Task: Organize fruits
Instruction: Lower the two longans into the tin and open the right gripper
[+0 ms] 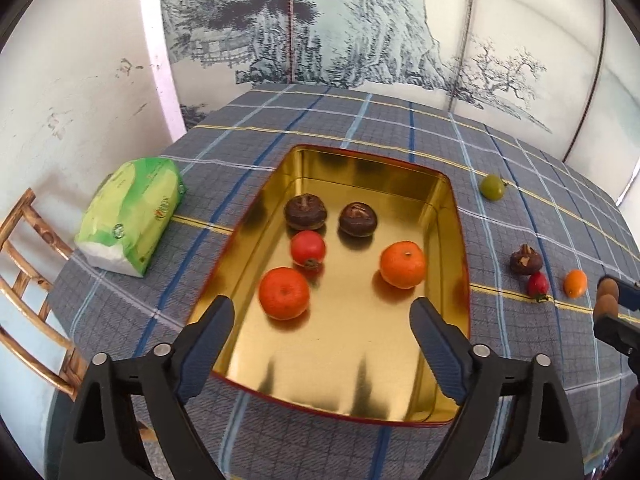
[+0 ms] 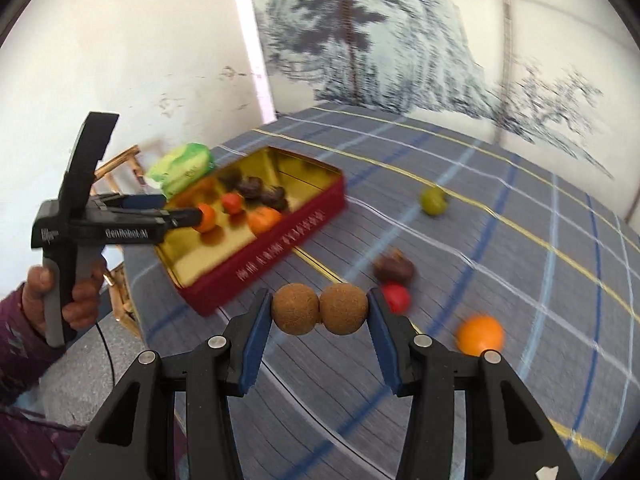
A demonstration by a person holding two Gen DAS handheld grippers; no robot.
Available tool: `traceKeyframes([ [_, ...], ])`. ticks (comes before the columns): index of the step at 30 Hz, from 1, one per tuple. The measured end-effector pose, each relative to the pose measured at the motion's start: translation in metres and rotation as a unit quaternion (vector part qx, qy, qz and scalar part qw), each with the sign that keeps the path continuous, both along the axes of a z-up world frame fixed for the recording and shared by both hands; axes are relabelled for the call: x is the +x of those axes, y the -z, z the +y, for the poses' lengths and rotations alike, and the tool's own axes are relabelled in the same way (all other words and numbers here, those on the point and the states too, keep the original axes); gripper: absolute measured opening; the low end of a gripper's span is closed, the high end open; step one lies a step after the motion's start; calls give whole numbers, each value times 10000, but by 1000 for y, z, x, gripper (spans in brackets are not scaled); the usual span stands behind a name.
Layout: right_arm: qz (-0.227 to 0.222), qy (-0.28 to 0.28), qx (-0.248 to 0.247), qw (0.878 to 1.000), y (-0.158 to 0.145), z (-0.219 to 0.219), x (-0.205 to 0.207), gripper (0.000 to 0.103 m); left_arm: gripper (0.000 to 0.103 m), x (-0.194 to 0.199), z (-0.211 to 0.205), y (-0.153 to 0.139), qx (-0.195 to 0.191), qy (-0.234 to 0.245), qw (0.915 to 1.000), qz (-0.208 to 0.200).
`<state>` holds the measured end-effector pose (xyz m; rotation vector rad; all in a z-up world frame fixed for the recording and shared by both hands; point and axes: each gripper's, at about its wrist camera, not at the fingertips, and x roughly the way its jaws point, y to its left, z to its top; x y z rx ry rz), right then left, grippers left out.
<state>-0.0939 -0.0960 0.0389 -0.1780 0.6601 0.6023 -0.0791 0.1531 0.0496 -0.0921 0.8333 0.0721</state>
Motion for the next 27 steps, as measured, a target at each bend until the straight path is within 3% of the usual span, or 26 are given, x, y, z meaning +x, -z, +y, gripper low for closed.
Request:
traceKeyframes([
  [10, -134, -776, -102, 9968, -18, 83, 13, 45, 96, -15, 35, -3, -519, -170, 9985, 18],
  [13, -73, -942, -145, 9954, -16, 107, 21, 45, 96, -25, 44, -6, -626, -222, 9977, -157],
  [16, 70, -1049, -131, 9944, -9, 122, 30, 45, 96, -37, 46, -11, -425, -205, 9978, -461],
  [21, 386, -1134, -126, 9927, 7, 145, 44, 45, 96, -42, 49, -10, -198, -143, 9981, -572],
  [27, 661, -1142, -241, 9910, 25, 165, 56, 45, 96, -41, 61, -2, -367, -214, 9980, -477],
])
